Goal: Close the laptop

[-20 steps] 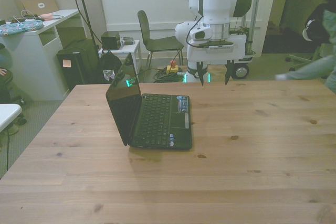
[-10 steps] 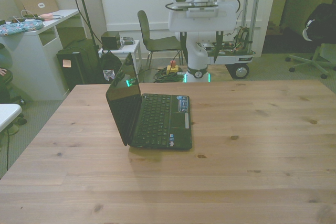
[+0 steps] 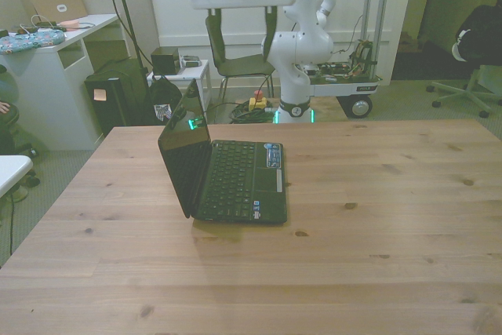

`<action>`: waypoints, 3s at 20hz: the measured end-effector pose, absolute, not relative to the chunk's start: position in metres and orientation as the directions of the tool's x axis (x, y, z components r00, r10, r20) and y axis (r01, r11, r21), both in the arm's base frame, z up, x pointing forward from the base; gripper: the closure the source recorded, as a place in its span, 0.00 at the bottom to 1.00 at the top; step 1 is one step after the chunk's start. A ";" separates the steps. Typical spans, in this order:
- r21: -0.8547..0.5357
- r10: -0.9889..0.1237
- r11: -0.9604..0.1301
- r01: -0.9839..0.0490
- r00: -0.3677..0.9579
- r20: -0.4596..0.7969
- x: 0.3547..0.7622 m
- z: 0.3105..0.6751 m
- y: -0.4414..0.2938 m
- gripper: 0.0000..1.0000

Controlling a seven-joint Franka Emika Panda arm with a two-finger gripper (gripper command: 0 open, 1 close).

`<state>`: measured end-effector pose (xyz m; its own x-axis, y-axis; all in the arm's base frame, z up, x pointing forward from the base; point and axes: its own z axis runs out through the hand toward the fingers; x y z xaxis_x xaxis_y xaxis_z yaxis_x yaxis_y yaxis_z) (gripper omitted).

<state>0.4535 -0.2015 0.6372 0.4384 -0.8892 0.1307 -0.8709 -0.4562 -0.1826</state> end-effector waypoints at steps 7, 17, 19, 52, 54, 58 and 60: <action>-0.167 -0.928 -0.370 -0.914 0.355 0.113 0.430 0.629 -0.332 0.00; -0.141 -0.955 -0.298 -0.944 0.294 0.050 0.383 0.578 -0.453 0.00; -0.126 -0.954 -0.299 -0.946 0.299 0.024 0.389 0.554 -0.463 0.00; -0.118 -0.902 -0.429 -0.895 0.432 -0.002 0.465 0.516 -0.400 1.00; -0.119 -0.900 -0.431 -0.895 0.435 -0.013 0.470 0.513 -0.390 1.00; -0.122 -0.892 -0.445 -0.887 0.451 -0.024 0.481 0.508 -0.362 1.00; -0.129 -0.886 -0.456 -0.881 0.462 -0.026 0.488 0.509 -0.343 1.00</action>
